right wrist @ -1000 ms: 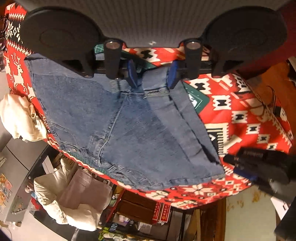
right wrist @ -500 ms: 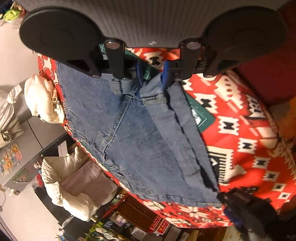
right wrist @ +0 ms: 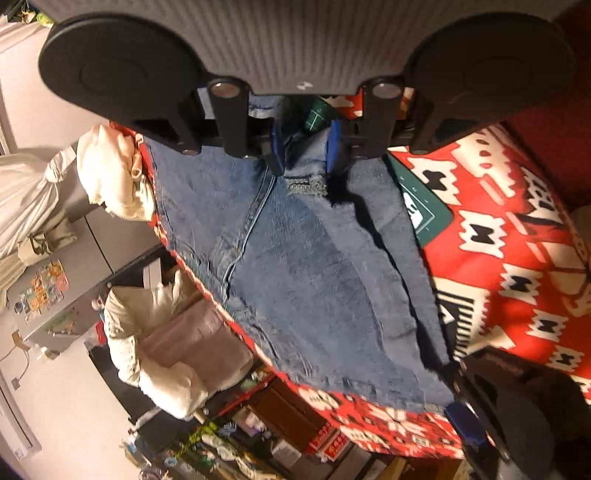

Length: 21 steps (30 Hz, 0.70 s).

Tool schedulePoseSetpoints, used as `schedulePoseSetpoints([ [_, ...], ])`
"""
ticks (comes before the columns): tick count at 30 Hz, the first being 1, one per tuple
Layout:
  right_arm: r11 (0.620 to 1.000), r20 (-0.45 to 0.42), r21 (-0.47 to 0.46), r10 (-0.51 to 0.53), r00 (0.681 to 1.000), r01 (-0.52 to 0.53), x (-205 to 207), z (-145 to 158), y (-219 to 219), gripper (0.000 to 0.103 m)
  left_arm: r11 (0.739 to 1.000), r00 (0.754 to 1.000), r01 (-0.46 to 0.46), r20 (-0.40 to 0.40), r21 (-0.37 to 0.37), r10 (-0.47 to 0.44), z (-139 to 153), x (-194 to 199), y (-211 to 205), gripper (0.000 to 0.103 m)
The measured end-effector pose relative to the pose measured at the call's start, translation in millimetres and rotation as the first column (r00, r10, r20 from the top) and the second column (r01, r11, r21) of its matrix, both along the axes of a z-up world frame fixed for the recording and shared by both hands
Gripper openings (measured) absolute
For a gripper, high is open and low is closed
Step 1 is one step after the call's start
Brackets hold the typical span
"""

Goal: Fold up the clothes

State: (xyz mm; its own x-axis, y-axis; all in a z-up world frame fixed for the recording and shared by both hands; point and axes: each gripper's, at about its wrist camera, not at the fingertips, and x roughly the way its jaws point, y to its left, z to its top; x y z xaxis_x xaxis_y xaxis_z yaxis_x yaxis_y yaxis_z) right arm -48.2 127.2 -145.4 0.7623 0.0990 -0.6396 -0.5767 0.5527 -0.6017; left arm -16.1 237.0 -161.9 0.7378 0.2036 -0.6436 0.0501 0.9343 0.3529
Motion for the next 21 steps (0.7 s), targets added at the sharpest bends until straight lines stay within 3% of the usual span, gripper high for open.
schedulePoseSetpoints([
  [9,1.000,0.045,0.014,0.003,0.999,-0.003,7.3,-1.9,4.9,0.033,0.996,0.999,0.050,0.003,0.080,-0.051,-8.3,7.9,-10.9,0.032],
  [11,1.000,0.040,0.016,0.002,0.999,-0.002,8.6,-2.9,6.6,0.031,0.994,0.998,0.057,0.008,0.093,-0.058,-10.0,12.2,-12.2,0.032],
  [12,1.000,0.035,0.016,0.000,0.999,0.000,9.9,-3.6,7.0,0.028,0.993,0.998,0.063,0.009,0.099,-0.064,-11.1,14.4,-12.9,0.027],
  [13,1.000,0.032,0.017,-0.001,0.999,0.000,10.4,-3.9,7.1,0.016,0.992,0.998,0.068,0.010,0.106,-0.069,-12.6,16.8,-13.5,0.022],
  [14,1.000,0.031,0.019,0.001,1.000,-0.002,10.2,-3.7,6.9,0.013,0.991,0.997,0.074,0.008,0.112,-0.075,-14.1,19.0,-14.1,0.007],
  [15,1.000,0.031,0.020,0.003,1.000,-0.004,10.0,-3.5,6.7,0.009,0.990,0.997,0.081,0.008,0.112,-0.082,-15.4,20.8,-13.8,0.004],
  [21,0.998,-0.010,0.046,0.038,0.999,-0.038,-1.7,9.0,1.7,0.005,0.989,0.992,0.095,0.071,0.117,-0.103,-6.8,11.1,-6.9,0.004],
])
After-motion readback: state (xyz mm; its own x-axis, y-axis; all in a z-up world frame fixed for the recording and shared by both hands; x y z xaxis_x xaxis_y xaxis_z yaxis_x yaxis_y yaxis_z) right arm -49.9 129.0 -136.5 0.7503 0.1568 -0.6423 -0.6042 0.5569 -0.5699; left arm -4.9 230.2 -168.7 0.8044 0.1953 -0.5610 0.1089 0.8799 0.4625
